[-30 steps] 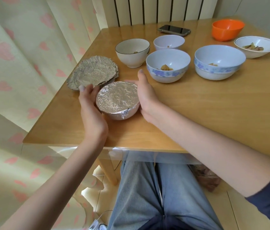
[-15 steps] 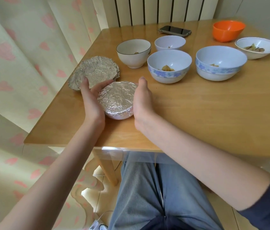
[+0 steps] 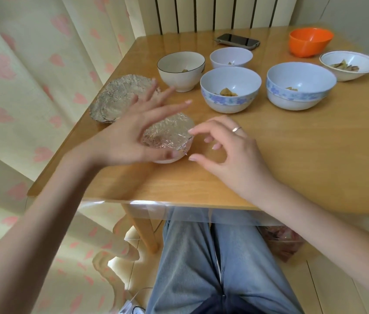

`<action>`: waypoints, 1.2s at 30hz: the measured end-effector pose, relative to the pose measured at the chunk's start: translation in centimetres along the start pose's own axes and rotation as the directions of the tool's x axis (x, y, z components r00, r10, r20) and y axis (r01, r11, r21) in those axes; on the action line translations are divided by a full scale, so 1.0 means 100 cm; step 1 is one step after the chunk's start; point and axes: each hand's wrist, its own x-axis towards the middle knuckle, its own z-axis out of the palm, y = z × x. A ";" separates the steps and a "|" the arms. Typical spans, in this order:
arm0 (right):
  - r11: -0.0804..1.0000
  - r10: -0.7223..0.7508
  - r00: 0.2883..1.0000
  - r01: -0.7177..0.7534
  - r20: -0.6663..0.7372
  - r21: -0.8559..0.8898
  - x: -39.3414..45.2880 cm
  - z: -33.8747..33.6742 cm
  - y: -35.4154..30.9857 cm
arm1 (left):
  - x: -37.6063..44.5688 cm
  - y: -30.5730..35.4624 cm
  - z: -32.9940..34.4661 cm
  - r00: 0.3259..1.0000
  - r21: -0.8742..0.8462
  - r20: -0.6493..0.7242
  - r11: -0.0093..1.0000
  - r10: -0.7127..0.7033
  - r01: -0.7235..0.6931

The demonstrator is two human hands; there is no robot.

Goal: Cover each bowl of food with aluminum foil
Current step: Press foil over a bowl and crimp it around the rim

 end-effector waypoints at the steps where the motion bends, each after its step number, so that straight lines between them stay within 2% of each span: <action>1: 1.000 -0.006 1.000 0.005 0.016 0.015 0.002 0.000 -0.003 | 0.010 0.002 -0.005 0.994 0.035 0.106 0.999 -0.012 0.009; 5: 0.950 0.172 0.985 -0.170 0.015 0.262 0.012 0.003 -0.005 | 0.036 0.012 -0.010 0.930 0.021 0.354 0.995 -0.103 0.103; 7: 0.935 0.216 0.976 -0.214 0.026 0.283 0.015 0.002 -0.001 | 0.041 0.015 -0.009 0.896 0.064 0.420 0.990 -0.144 0.128; 13: 0.938 0.248 0.968 -0.251 0.044 0.241 0.016 -0.003 0.006 | 0.047 0.022 -0.001 0.894 0.127 0.407 0.981 -0.188 0.149; 15: 0.954 0.202 0.978 -0.208 0.051 0.218 0.014 -0.003 0.005 | 0.047 0.023 0.001 0.902 0.157 0.388 0.978 -0.189 0.137; 20: 0.994 0.096 0.991 -0.100 0.093 0.034 0.009 -0.005 0.003 | 0.046 0.025 0.003 0.910 0.182 0.382 0.978 -0.162 0.098; 22: 0.992 0.125 0.987 -0.127 0.102 0.012 0.007 -0.008 0.001 | 0.047 0.025 0.000 0.884 0.212 0.431 0.972 -0.183 0.098; 24: 0.977 0.213 0.973 -0.215 0.087 0.006 0.002 -0.009 -0.004 | 0.047 0.026 -0.006 0.863 0.134 0.464 0.979 -0.198 0.152; 26: 0.909 0.391 0.919 -0.394 0.045 0.135 -0.008 -0.008 -0.013 | 0.047 0.022 -0.011 0.900 0.023 0.393 0.981 -0.187 0.194; 27: 0.808 0.512 0.857 -0.503 0.057 0.307 -0.016 -0.006 -0.021 | 0.046 0.019 -0.013 0.920 0.010 0.341 0.979 -0.193 0.202; 29: 0.469 0.648 0.728 -0.614 0.225 0.635 -0.034 -0.002 -0.041 | 0.044 0.013 -0.018 0.921 0.046 0.327 0.977 -0.213 0.209; 30: 0.331 0.650 0.689 -0.638 0.322 0.695 -0.042 0.001 -0.052 | 0.042 0.012 -0.018 0.900 0.082 0.374 0.975 -0.224 0.208; 31: 0.245 0.632 0.667 -0.655 0.395 0.714 -0.048 0.004 -0.060 | 0.042 0.011 -0.018 0.870 0.120 0.433 0.972 -0.235 0.202; 33: 0.179 0.613 0.658 -0.656 0.438 0.734 -0.050 0.012 -0.069 | 0.041 0.013 -0.018 0.816 0.150 0.521 0.968 -0.251 0.202; 36: 0.329 0.660 0.685 -0.632 0.309 0.702 -0.037 0.024 -0.062 | 0.042 0.014 -0.018 0.810 0.122 0.536 0.972 -0.236 0.202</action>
